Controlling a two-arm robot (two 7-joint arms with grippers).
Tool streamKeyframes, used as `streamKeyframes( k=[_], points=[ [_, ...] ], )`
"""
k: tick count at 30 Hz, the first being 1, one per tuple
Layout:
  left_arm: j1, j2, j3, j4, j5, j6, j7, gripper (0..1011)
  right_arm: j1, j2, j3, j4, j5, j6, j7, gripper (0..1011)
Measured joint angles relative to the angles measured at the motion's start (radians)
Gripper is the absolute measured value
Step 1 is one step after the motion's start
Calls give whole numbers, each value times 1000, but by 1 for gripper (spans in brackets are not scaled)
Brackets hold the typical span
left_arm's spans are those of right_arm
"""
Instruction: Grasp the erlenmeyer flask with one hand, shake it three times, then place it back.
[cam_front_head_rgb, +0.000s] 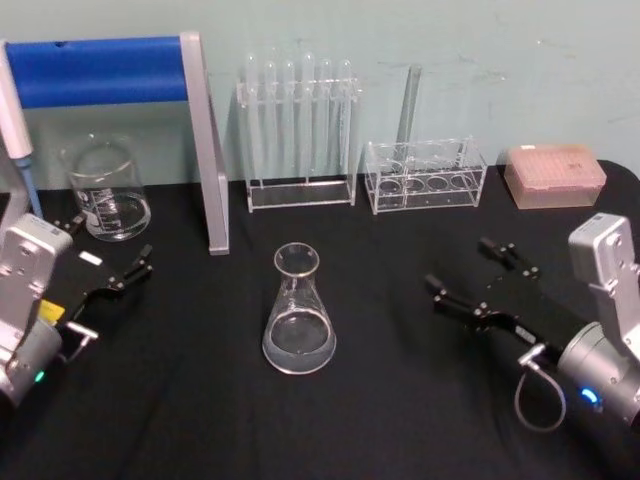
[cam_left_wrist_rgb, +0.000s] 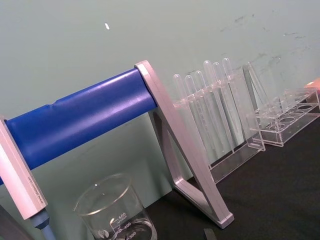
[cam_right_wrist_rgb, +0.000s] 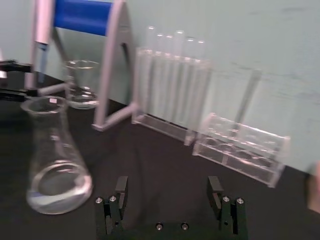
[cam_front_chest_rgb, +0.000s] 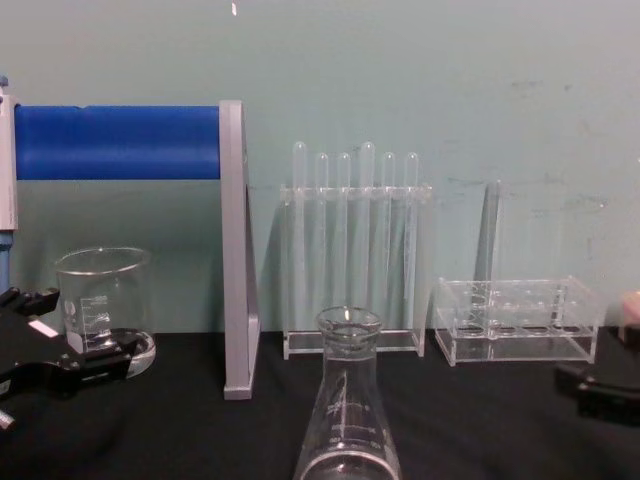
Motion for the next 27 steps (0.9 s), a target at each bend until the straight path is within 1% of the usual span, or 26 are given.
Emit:
streamKeyframes(
  k=[5, 9, 16, 19, 22, 23, 27],
  points=[
    [0, 0, 0, 0, 0, 0, 0, 1001, -17, -14, -14, -34, 15, 15, 54, 1000],
    [0, 0, 0, 0, 0, 0, 0, 1001, -22, -26, -25, -48, 19, 26, 84, 1000],
    [0, 0, 0, 0, 0, 0, 0, 1001, -15, -52, -46, -49, 17, 46, 121, 1000],
    [0, 0, 0, 0, 0, 0, 0, 1001, -5, -70, -58, -41, 8, 53, 135, 1000],
    [0, 0, 0, 0, 0, 0, 0, 1001, 12, -98, -73, -25, -14, 54, 145, 1000],
    [0, 0, 0, 0, 0, 0, 0, 1001, 12, -98, -73, -25, -14, 54, 145, 1000],
    [0, 0, 0, 0, 0, 0, 0, 1001, 32, -132, -89, -3, -47, 44, 148, 1000]
  ],
)
